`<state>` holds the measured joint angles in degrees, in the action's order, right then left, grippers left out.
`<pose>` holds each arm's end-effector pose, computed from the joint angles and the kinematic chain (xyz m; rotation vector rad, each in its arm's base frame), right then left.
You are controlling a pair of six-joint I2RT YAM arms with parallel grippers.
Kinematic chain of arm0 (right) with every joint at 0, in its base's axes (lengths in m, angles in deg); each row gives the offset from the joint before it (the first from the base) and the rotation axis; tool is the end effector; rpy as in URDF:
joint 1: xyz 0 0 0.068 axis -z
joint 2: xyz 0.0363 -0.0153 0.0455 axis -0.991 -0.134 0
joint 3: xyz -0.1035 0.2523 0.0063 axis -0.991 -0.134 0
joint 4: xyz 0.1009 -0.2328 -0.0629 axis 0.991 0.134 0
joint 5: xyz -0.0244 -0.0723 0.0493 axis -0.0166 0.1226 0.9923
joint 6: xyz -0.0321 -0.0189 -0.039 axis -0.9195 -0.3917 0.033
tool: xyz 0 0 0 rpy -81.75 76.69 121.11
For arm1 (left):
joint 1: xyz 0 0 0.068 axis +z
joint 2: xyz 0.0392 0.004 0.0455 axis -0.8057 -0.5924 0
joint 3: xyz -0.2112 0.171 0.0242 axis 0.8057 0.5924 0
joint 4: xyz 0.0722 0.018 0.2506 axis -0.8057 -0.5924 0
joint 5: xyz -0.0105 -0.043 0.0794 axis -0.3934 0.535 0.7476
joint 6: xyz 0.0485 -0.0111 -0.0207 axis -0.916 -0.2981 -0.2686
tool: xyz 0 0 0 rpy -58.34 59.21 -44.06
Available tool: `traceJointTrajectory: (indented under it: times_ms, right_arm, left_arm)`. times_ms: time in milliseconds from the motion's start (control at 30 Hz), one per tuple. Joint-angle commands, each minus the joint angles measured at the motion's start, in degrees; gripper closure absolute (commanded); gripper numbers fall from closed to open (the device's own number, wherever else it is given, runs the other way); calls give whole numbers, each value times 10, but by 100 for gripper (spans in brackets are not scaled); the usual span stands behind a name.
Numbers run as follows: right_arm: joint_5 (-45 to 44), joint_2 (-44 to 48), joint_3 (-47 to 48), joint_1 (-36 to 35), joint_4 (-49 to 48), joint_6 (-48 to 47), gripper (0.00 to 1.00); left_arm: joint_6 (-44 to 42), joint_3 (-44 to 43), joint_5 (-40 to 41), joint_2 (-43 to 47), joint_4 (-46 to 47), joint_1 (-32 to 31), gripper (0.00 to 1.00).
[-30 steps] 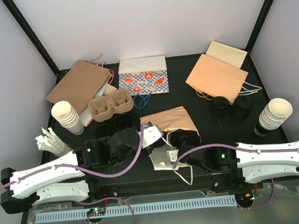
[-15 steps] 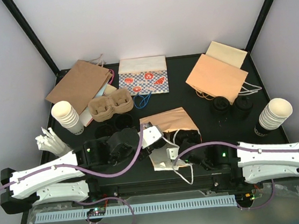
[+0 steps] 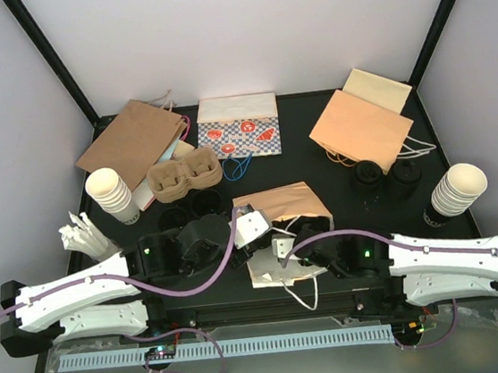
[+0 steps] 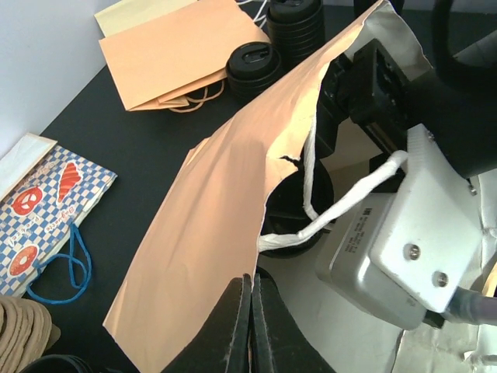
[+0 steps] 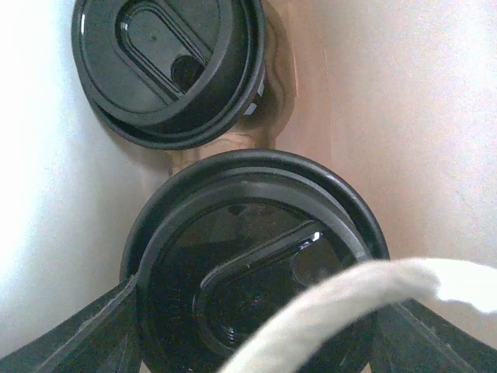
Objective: Pack the takeout coffee
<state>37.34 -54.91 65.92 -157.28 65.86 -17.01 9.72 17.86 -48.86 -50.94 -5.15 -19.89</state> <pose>0.0710 0.1818 0.2422 -1.6766 1.4779 -0.4263 0.0690 -0.1967 0.3394 1.1703 1.7858 -0.4178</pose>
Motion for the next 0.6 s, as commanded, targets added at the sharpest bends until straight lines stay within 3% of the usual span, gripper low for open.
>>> traceJointTrajectory:
  times_ms: [0,567]
  right_arm:
    - [7,-10,9,15,-25,9,46]
    - [11,-17,-8,20,-17,33,46]
  left_arm:
    - [9,0,-16,18,28,2,99]
    - [10,2,-19,21,29,2,98]
